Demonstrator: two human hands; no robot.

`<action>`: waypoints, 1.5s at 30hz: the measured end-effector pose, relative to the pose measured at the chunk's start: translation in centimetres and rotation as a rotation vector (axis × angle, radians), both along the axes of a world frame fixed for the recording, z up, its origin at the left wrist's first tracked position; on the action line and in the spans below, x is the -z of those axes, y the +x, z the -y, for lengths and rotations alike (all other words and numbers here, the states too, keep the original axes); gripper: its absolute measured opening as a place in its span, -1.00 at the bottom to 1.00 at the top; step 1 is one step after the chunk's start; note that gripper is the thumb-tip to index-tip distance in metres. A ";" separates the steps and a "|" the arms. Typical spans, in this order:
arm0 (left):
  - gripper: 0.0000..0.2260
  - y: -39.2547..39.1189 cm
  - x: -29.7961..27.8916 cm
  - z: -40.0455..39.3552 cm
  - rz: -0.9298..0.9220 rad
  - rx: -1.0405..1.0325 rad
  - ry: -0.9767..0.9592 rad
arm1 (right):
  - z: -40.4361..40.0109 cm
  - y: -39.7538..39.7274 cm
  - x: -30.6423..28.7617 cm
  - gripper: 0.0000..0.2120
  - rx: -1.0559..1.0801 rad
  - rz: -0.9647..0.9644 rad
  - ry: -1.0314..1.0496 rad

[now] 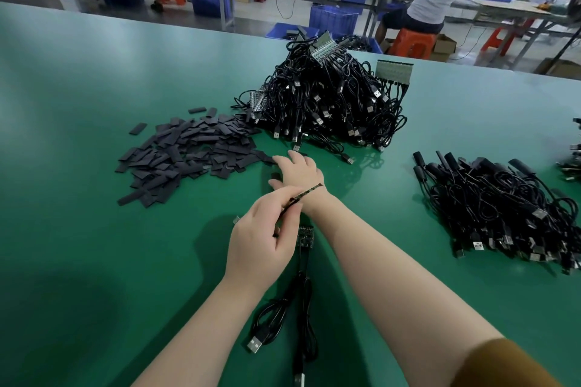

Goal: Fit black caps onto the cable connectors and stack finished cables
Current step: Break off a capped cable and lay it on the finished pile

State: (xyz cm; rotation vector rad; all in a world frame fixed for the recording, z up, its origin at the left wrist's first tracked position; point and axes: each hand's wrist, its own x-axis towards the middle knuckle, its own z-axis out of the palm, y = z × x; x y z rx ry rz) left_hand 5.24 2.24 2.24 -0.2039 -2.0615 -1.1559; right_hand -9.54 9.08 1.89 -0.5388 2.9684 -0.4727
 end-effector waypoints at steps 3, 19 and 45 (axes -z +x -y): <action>-0.79 -0.1 0.2 0.0 -0.007 0.041 0.016 | 0.8 -1.0 0.0 -0.54 -0.048 0.026 0.047; -0.78 -0.1 0.3 0.1 0.042 0.112 -0.032 | 0.1 -0.5 -1.5 -0.62 0.024 0.077 -0.064; -0.78 0.3 0.6 -0.7 0.141 0.132 -0.075 | -5.2 6.8 -4.0 -0.95 0.323 0.063 -0.826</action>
